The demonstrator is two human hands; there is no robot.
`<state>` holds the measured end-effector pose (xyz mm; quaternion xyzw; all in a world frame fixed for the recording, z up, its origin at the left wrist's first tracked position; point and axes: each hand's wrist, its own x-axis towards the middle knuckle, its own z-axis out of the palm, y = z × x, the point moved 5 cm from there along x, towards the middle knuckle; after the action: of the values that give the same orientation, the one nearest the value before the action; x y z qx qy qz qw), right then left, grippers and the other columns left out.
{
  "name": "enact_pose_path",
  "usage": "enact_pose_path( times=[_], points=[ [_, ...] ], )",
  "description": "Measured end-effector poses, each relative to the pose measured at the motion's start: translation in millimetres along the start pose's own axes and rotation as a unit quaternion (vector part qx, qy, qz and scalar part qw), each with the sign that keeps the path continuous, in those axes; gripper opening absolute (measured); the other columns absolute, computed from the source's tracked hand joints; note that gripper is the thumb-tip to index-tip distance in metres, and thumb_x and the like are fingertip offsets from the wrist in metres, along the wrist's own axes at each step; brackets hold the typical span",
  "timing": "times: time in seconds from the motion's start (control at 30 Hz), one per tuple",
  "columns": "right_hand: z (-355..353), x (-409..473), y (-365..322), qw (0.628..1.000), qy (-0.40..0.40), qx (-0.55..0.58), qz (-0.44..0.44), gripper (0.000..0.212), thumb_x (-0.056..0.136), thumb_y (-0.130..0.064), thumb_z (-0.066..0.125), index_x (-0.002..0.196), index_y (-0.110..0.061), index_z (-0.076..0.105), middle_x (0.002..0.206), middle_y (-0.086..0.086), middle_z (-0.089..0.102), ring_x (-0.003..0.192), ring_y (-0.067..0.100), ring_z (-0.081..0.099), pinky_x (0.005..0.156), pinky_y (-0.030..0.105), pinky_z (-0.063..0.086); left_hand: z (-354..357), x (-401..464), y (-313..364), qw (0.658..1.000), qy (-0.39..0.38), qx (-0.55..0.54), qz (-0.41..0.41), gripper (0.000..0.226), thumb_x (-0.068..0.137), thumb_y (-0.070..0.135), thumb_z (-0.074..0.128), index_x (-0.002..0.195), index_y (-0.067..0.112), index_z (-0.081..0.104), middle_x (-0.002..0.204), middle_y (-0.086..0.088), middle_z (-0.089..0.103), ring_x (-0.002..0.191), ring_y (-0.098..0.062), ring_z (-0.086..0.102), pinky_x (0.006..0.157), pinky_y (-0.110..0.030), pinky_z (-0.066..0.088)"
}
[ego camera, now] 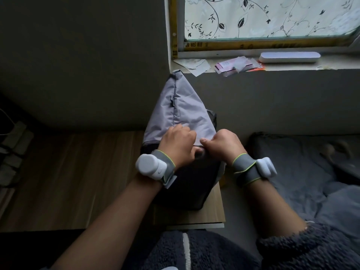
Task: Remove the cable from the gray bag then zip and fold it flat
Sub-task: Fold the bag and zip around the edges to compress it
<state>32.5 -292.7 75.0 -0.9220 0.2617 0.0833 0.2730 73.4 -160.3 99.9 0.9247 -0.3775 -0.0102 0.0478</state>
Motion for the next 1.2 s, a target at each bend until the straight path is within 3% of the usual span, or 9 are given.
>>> enact_pose_path(
  times=[0.13, 0.3, 0.5, 0.63, 0.73, 0.87, 1.0, 1.1, 1.2],
  points=[
    [-4.9, 1.6, 3.1, 0.999, -0.03, -0.025, -0.013, 0.047, 0.084, -0.043, 0.06, 0.053, -0.012, 0.043, 0.054, 0.004, 0.041, 0.067, 0.029, 0.047, 0.052, 0.03, 0.029, 6.0, 1.1, -4.7, 1.0, -0.028, 0.005, 0.0, 0.037, 0.079, 0.05, 0.064, 0.094, 0.017, 0.059, 0.101, -0.007, 0.064, 0.102, -0.028, 0.053, 0.091, -0.038, 0.037],
    [-8.7, 4.3, 3.4, 0.994, -0.026, -0.101, -0.014, 0.037, 0.085, -0.036, 0.056, 0.058, -0.013, 0.044, 0.062, 0.004, 0.044, 0.073, 0.03, 0.048, 0.065, 0.029, 0.034, 2.9, -0.6, -6.2, 1.0, -0.01, 0.018, -0.003, 0.021, 0.079, 0.031, 0.062, 0.094, 0.015, 0.061, 0.098, -0.01, 0.065, 0.097, -0.03, 0.054, 0.089, -0.038, 0.037],
    [-4.2, 9.3, 2.0, 0.992, -0.066, -0.103, -0.009, 0.035, 0.081, -0.036, 0.058, 0.057, -0.013, 0.047, 0.059, 0.002, 0.047, 0.06, 0.024, 0.047, 0.049, 0.029, 0.031, -0.6, -6.7, -26.2, 1.0, 0.001, -0.003, -0.014, 0.014, 0.08, 0.031, 0.063, 0.084, 0.018, 0.062, 0.09, -0.01, 0.067, 0.092, -0.03, 0.055, 0.085, -0.037, 0.039],
    [4.5, 10.2, -0.6, 0.992, -0.082, -0.09, -0.013, 0.036, 0.08, -0.04, 0.059, 0.058, -0.014, 0.047, 0.059, 0.002, 0.047, 0.067, 0.028, 0.05, 0.056, 0.03, 0.034, -2.2, -12.8, -37.3, 1.0, -0.004, -0.004, -0.026, 0.014, 0.08, 0.033, 0.063, 0.082, 0.019, 0.061, 0.089, -0.009, 0.067, 0.092, -0.028, 0.054, 0.086, -0.036, 0.039],
    [3.1, 10.4, 2.8, 0.996, -0.061, -0.055, -0.037, 0.033, 0.078, -0.042, 0.063, 0.066, -0.011, 0.062, 0.064, 0.005, 0.06, 0.071, 0.027, 0.058, 0.057, 0.028, 0.039, -4.0, -17.4, -33.6, 0.999, -0.015, 0.031, -0.024, 0.016, 0.079, 0.03, 0.061, 0.088, 0.017, 0.058, 0.094, -0.009, 0.065, 0.095, -0.029, 0.051, 0.086, -0.037, 0.038],
    [10.0, -3.9, 38.5, 0.994, -0.098, 0.011, -0.047, 0.01, 0.082, -0.032, 0.065, 0.084, -0.025, 0.072, 0.085, -0.003, 0.073, 0.086, 0.017, 0.066, 0.077, 0.027, 0.05, -8.0, -12.9, -17.7, 0.997, -0.005, 0.076, 0.009, 0.027, 0.075, 0.037, 0.064, 0.092, 0.018, 0.053, 0.101, -0.008, 0.056, 0.098, -0.029, 0.049, 0.085, -0.039, 0.04],
    [20.2, -24.8, 57.4, 0.983, -0.051, 0.169, -0.049, 0.025, 0.082, -0.019, 0.067, 0.105, -0.027, 0.073, 0.096, -0.01, 0.074, 0.089, 0.002, 0.066, 0.088, 0.023, 0.051, 7.7, 1.5, 7.9, 0.997, -0.01, 0.044, 0.055, 0.043, 0.076, 0.052, 0.065, 0.095, 0.017, 0.049, 0.102, -0.006, 0.055, 0.1, -0.028, 0.049, 0.086, -0.04, 0.041],
    [32.6, -41.9, 55.9, 0.964, 0.01, 0.259, -0.052, 0.027, 0.078, -0.022, 0.072, 0.105, -0.022, 0.074, 0.095, -0.009, 0.075, 0.088, -0.003, 0.067, 0.088, 0.024, 0.054, 26.9, 3.3, 18.2, 0.995, -0.038, 0.052, 0.082, 0.03, 0.079, 0.04, 0.061, 0.095, 0.016, 0.052, 0.101, -0.007, 0.058, 0.099, -0.028, 0.05, 0.084, -0.037, 0.04],
    [47.3, -59.0, 50.4, 0.962, 0.043, 0.257, -0.081, 0.031, 0.076, -0.028, 0.076, 0.107, -0.023, 0.073, 0.099, -0.011, 0.074, 0.091, -0.004, 0.066, 0.087, 0.024, 0.054, 36.6, 5.1, 9.8, 0.996, -0.065, 0.0, 0.061, 0.018, 0.076, 0.021, 0.057, 0.093, 0.014, 0.055, 0.097, -0.008, 0.061, 0.095, -0.03, 0.053, 0.083, -0.038, 0.044]
  ],
)
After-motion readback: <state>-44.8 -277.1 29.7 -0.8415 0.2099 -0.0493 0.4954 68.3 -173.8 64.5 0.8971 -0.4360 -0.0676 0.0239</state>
